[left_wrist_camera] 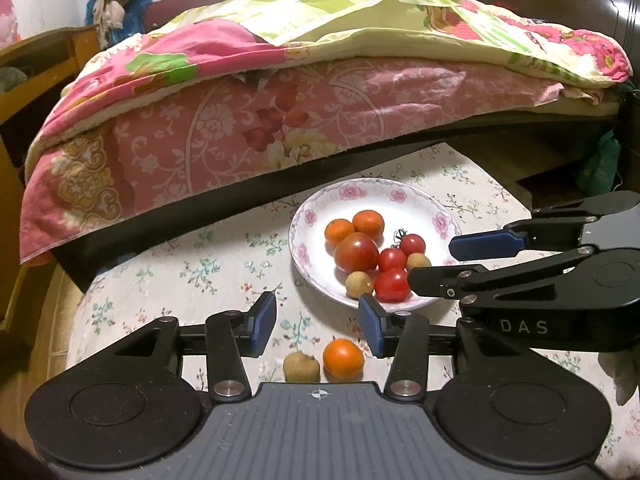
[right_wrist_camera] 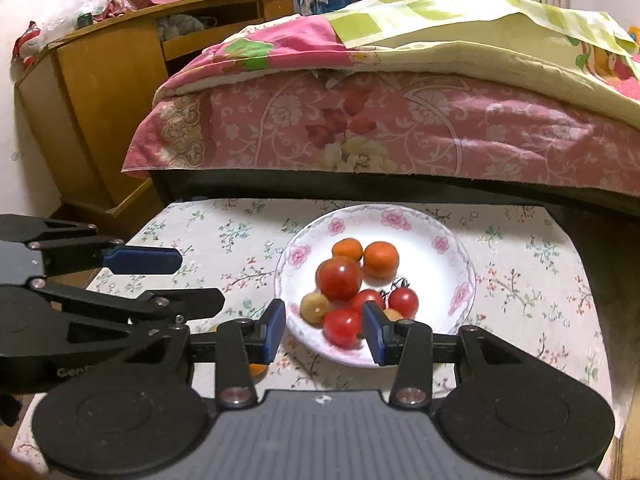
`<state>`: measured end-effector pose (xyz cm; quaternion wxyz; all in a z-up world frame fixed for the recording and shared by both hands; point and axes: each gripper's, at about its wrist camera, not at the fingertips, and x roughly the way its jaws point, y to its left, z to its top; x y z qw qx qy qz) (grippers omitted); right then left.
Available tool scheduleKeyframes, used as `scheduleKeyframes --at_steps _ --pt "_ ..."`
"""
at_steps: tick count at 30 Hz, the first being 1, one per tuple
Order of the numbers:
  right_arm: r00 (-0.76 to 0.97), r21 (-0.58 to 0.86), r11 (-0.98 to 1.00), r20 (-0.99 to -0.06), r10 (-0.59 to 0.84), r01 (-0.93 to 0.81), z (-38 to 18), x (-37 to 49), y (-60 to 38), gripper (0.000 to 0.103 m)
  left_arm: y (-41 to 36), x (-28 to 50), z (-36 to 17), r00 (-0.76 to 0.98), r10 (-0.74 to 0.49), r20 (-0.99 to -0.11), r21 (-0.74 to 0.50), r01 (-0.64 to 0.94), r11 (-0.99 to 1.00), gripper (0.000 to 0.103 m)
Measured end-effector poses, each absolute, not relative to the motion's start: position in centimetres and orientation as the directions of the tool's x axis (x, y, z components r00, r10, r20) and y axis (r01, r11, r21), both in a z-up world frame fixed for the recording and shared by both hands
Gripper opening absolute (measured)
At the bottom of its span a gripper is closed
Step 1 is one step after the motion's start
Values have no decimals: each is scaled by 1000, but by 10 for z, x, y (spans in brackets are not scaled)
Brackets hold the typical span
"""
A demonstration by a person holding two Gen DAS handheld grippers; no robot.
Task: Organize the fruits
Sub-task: 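Withdraw both open tools from the plate toward the last kiwi and orange, then grasp the last orange with the right tool while the left tool grasps the brown kiwi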
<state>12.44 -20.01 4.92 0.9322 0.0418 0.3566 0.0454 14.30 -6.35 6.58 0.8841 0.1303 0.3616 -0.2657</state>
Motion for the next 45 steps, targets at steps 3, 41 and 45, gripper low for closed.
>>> scheduleKeyframes --at_steps 3,41,45 --pt "738 120 992 -664 117 -49 49 119 -197 41 -60 138 67 596 -371 -712 38 560 827 61" --pt "661 136 991 -743 102 -1 2 137 -157 41 -26 134 22 509 -286 -812 51 549 834 81" --pt "654 140 990 -750 102 7 -6 143 -156 41 -24 135 19 503 -286 -816 48 552 833 83"
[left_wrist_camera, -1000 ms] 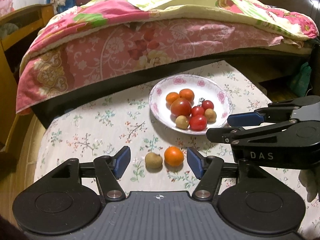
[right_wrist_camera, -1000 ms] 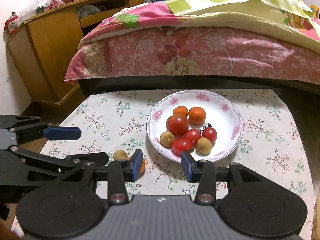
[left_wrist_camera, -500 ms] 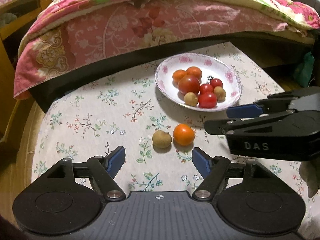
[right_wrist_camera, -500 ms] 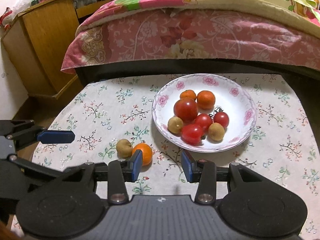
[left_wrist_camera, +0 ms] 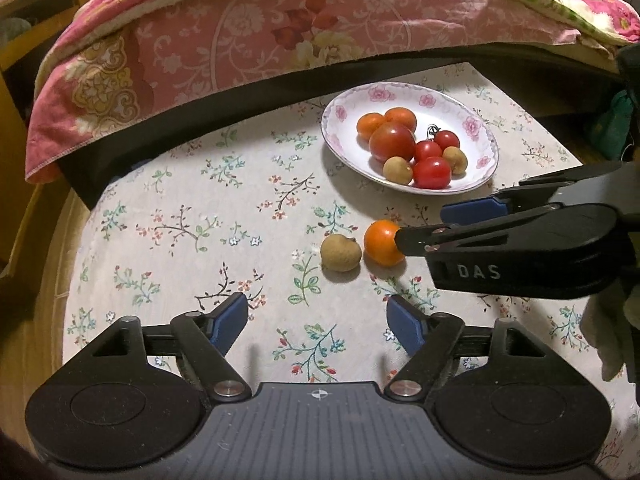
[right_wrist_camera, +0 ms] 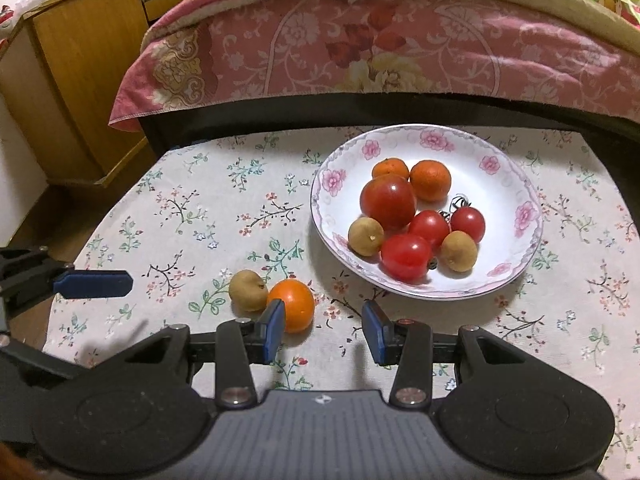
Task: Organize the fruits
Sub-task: 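Grasp the last orange with the right tool while the left tool grasps the brown kiwi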
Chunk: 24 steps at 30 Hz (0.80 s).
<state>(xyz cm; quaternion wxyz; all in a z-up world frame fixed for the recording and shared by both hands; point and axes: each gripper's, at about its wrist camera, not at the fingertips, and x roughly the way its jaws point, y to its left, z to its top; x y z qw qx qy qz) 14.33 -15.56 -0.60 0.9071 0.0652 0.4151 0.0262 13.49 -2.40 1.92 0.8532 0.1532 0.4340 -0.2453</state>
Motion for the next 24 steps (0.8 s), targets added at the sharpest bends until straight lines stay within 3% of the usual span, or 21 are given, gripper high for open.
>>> scheduleKeyframes --at_steps 21,23,24 --pt "626 123 985 -761 169 -117 -20 166 -135 44 -4 140 -2 463 -271 -844 32 548 836 83" --pt "626 138 983 -757 186 -125 -21 168 -134 42 -3 142 -3 459 -272 -846 25 544 839 83" --pt "628 135 982 -756 188 -131 -20 167 -134 36 -3 142 -3 458 -276 -845 21 544 839 83"
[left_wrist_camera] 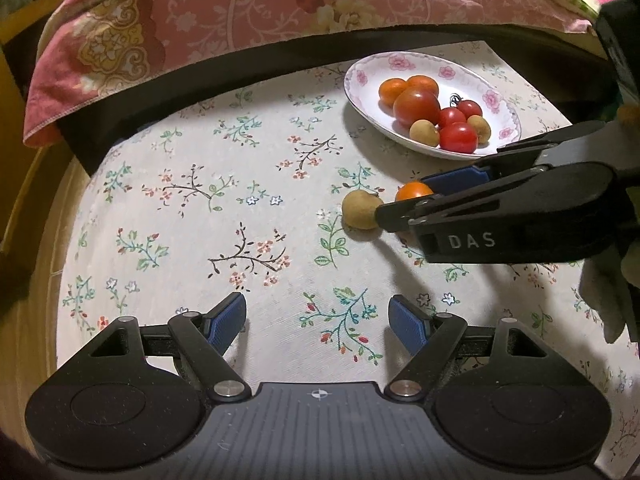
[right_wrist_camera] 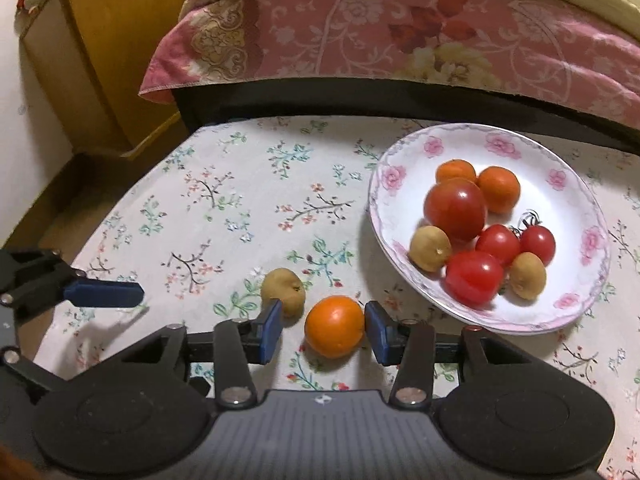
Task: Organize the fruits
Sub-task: 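Grasp the last orange with the right tool while the left tool grasps the brown kiwi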
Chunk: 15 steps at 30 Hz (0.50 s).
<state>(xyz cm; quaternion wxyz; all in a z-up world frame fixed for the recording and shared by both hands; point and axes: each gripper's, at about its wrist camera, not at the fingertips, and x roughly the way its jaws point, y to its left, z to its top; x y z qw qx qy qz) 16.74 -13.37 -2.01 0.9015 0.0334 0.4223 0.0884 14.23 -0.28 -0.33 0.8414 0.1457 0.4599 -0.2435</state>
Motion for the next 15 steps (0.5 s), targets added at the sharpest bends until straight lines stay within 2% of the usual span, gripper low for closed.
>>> scheduleKeyframes --at_steps 1,9,11,15 --pt "626 122 983 -758 183 -140 -20 166 -133 31 -3 143 -3 459 -280 -843 18 546 838 83" --pt "608 98 982 -773 179 -163 -11 138 -151 31 -20 145 -2 492 -340 -801 13 582 813 81" --pt "605 86 984 -779 163 -155 -8 129 -161 31 -28 149 -4 494 -352 -795 5 585 811 75" --pt "589 92 986 -793 157 -139 -2 112 -179 31 -41 157 -7 503 -368 -782 -8 582 813 70"
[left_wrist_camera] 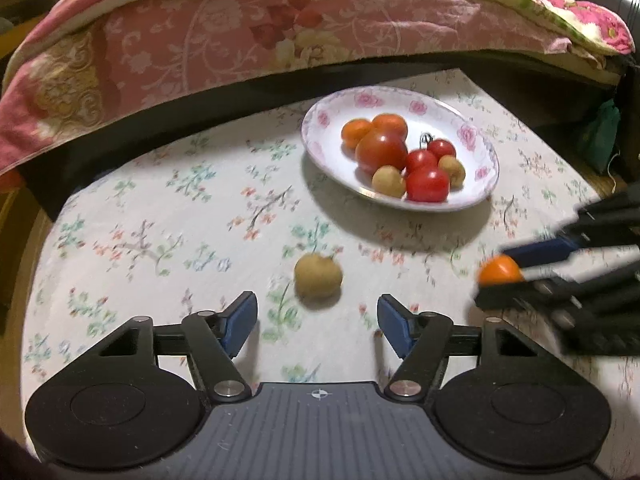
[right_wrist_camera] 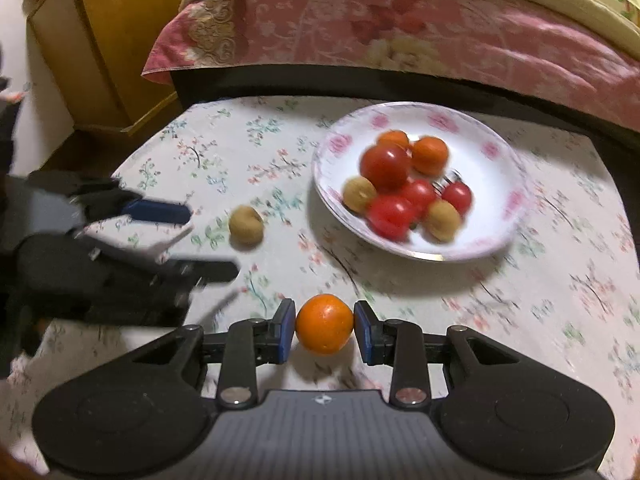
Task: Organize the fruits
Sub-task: 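Grasp the last orange with the right tool while the left tool grasps the brown kiwi, then lift the kiwi and orange and carry them toward the white plate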
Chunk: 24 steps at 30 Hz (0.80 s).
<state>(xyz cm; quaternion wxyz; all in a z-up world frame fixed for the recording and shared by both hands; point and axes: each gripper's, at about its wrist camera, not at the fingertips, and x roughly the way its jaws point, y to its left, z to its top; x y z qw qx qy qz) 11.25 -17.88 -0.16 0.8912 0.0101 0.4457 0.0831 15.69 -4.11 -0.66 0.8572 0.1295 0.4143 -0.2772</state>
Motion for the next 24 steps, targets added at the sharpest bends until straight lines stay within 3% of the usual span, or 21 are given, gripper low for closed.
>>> scheduleKeyframes --at_steps 2,10,13,24 --pt "586 95 986 -795 156 -134 1 104 -184 31 -48 162 -9 507 -360 -783 0 578 816 63" --pt "589 145 983 -787 186 -116 1 97 -196 31 -62 168 -19 514 -335 -790 18 566 824 49" --pt "591 147 982 -785 188 -117 1 97 -199 31 -62 170 -17 521 -323 -790 28 557 830 39" --pt "581 146 984 -794 179 -103 -5 86 -211 31 -57 139 -9 468 -339 -816 0 588 809 37"
